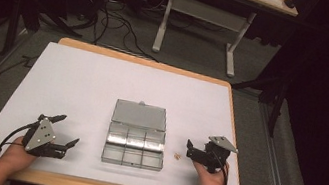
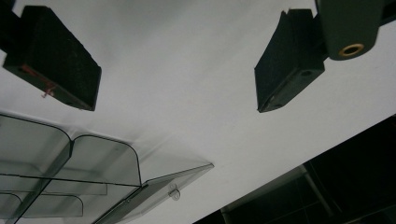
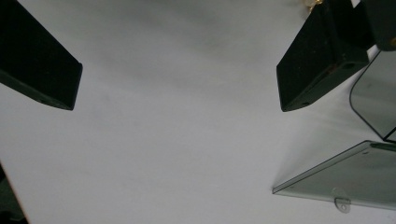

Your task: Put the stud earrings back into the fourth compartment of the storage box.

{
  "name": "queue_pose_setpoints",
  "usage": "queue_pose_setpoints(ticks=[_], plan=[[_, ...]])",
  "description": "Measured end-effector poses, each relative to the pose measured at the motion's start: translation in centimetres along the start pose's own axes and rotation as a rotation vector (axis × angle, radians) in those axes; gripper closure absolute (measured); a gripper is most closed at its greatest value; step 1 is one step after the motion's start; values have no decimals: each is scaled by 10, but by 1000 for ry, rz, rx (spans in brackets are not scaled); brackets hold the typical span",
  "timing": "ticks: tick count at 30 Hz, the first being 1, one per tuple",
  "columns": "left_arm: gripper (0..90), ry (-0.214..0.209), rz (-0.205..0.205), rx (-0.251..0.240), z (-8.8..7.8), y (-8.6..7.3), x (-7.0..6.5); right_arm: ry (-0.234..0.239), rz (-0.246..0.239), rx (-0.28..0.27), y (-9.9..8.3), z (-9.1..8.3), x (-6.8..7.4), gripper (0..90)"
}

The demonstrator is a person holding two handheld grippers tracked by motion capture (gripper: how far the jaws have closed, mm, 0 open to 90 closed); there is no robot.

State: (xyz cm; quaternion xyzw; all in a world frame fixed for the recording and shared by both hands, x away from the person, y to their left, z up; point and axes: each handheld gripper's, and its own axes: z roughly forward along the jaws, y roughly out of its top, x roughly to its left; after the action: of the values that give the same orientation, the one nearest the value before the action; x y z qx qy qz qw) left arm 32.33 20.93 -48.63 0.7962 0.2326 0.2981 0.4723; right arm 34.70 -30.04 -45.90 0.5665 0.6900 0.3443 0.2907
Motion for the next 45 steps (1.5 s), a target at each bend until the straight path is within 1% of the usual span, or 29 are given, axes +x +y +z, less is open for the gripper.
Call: queue_pose_setpoints(ticks=[1,2,3,4,6,7,9,11,12,13,14,15,16,17,19,20,21,25,26,27,28,32,33,35,37,41,42,43,45], plan=[[150,0,0,0,0,0,0,10,-2,9,0,1,3,5],[150,0,0,0,0,0,0,16,-7,-2,0,1,4,5],[150,0,0,1,0,0,0,16,-7,-2,0,1,4,5],[150,0,0,1,0,0,0,30,-14,-5,2,0,7,5],[150,0,0,1,0,0,0,36,-21,-5,2,0,8,5],[150,0,1,1,0,0,0,68,-17,3,4,-1,11,5],[150,1,2,2,0,0,0,76,-18,8,6,-2,13,5],[150,1,3,2,0,0,0,84,-36,-6,10,-6,22,4],[150,1,3,2,0,0,0,84,-36,-6,10,-6,22,4],[150,1,5,2,0,0,0,82,-48,-7,11,-8,25,7],[150,1,6,2,0,0,0,101,-75,13,13,-8,31,65],[150,0,6,2,0,0,0,120,-78,36,13,-7,33,65],[150,0,6,2,0,0,0,120,-78,36,13,-7,33,65],[150,1,6,2,0,0,0,130,-81,52,14,-7,35,65],[150,0,8,2,0,0,0,135,-93,64,14,-7,39,65],[150,0,9,2,0,0,0,125,-101,74,14,-7,41,66],[150,-1,9,2,0,0,0,124,-109,76,14,-7,41,66],[150,1,6,3,0,0,0,134,-103,100,16,-9,41,83],[150,2,4,2,0,0,0,141,-104,113,16,-10,39,94],[150,2,5,1,0,0,-1,166,-87,116,17,-10,37,99],[150,3,6,-1,0,0,-1,178,-73,118,17,-11,35,99],[150,2,-8,-5,-1,0,0,186,-84,138,21,-11,33,102],[150,2,-10,-6,-1,0,1,197,-88,146,22,-11,32,105],[150,-3,-13,-5,-1,0,1,200,-87,155,23,-10,31,120],[150,-1,-19,-5,0,0,1,203,-87,175,24,-10,30,125],[150,-2,-21,-1,0,0,2,186,-84,203,25,-10,31,178],[150,-3,-21,0,0,0,2,187,-85,213,25,-10,31,201],[150,-4,-20,-1,0,0,2,197,-87,224,27,-10,32,246],[150,-6,-18,-3,0,0,2,197,-99,238,30,-11,34,271]])
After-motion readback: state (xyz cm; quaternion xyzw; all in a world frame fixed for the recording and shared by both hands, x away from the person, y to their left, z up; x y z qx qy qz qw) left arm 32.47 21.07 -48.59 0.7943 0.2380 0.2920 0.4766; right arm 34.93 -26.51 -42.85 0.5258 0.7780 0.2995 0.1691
